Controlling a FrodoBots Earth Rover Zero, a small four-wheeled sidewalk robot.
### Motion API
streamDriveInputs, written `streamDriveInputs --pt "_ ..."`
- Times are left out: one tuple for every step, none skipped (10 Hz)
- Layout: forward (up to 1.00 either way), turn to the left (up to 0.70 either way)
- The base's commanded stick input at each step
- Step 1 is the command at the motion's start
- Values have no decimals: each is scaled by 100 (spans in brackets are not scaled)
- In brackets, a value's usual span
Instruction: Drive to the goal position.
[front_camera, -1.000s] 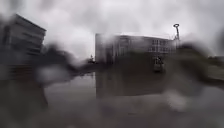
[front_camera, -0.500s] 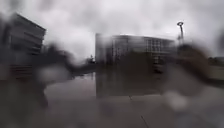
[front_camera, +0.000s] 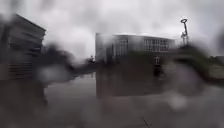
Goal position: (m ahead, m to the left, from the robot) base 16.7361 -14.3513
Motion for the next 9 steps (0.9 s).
streamDriveInputs --pt "100 0" --pt "100 0" --pt "100 0" --pt "100 0" --pt "100 -1" --pt "100 -2" --pt "100 -38" --pt "100 -34" --pt "100 0"
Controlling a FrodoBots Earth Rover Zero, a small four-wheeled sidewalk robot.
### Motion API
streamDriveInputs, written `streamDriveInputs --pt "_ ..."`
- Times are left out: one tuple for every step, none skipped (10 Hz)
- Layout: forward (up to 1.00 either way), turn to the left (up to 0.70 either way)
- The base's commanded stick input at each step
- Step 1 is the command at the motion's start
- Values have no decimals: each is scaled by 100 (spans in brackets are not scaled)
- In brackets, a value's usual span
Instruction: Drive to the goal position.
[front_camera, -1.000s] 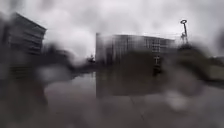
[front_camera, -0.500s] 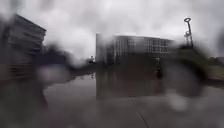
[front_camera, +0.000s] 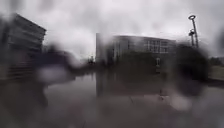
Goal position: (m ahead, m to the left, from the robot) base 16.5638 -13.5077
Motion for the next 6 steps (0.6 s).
streamDriveInputs --pt "100 0" --pt "100 0" --pt "100 0" --pt "100 0" --pt "100 -1" --pt "100 -1"
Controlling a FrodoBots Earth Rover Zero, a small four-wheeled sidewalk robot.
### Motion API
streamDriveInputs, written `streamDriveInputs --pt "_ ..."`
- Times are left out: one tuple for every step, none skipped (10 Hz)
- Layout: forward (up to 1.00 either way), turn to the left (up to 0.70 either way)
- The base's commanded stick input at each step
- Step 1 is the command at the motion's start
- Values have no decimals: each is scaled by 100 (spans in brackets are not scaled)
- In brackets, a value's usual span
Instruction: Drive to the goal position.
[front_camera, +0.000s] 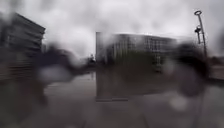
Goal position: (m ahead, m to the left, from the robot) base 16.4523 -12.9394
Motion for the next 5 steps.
streamDriveInputs --pt "100 0" --pt "100 0" --pt "100 0" --pt "100 0" --pt "100 0"
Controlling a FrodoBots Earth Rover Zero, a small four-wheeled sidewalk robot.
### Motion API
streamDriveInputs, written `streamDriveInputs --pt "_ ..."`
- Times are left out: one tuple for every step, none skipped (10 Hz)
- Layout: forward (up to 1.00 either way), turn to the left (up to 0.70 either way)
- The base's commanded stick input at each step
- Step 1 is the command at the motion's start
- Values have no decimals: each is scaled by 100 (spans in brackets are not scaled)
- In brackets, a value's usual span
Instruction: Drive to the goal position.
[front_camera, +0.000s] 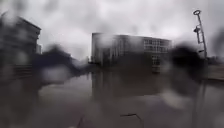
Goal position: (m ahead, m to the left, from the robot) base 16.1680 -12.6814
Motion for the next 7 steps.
streamDriveInputs --pt "100 0" --pt "100 0" --pt "100 0" --pt "100 0" --pt "100 0" --pt "100 0" --pt "100 0"
